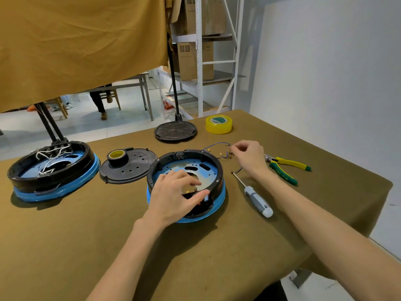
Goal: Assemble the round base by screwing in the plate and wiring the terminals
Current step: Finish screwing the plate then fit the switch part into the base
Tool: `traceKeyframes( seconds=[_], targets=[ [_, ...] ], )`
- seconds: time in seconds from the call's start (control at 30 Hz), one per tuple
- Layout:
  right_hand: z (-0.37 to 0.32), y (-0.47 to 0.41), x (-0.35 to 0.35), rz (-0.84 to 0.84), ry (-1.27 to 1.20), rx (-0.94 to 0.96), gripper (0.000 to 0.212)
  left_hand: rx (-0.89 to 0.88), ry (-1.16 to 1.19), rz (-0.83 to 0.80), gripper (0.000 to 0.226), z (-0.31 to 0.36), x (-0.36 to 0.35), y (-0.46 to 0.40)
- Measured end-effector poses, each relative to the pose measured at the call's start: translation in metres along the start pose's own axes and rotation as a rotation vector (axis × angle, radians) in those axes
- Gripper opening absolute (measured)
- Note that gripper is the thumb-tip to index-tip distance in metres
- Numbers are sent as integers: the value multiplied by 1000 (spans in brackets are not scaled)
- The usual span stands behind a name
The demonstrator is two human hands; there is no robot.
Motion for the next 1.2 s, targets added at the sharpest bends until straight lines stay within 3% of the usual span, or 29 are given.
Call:
traceKeyframes(
  seconds=[0.1,0.23,0.4,0.5,0.57,0.63,0.73,0.83,0.97,1.2],
  targets=[
    [41,-42,-13,-77,359,-146,24,2,-28,-3,58,-9,-7,-6],
    [66,-66,-36,-230,613,-242,40,-14,-32,83,57,-12,-9,-2],
    [69,-69,-35,-102,716,-167,34,-18,-26,108,54,-12,-10,0],
    [55,-56,-27,-20,571,-80,26,-8,-26,113,53,-10,-8,0],
    [34,-38,-17,19,279,-17,24,5,-25,111,56,-9,-7,1],
    [7,-14,-9,-1,15,54,24,20,-28,100,58,-9,-6,1],
    [-26,34,-1,-99,-168,171,27,27,-17,81,60,-8,-6,2],
    [-43,77,1,-205,-256,225,34,10,35,108,52,-3,-3,4],
    [-49,109,-5,-279,-272,224,32,47,278,192,35,1,4,10],
    [-53,118,-14,-315,-366,203,28,38,462,151,16,13,9,14]
  ],
)
Point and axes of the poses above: each hand's wrist, its own y-axis away from the middle knuckle, its own x-axis out of the back of the hand, z = x × y, the point moved 6 cm from there along -y, towards the middle knuckle, and after that the axes turned 1 degree about -z, right-handed, at the moved point
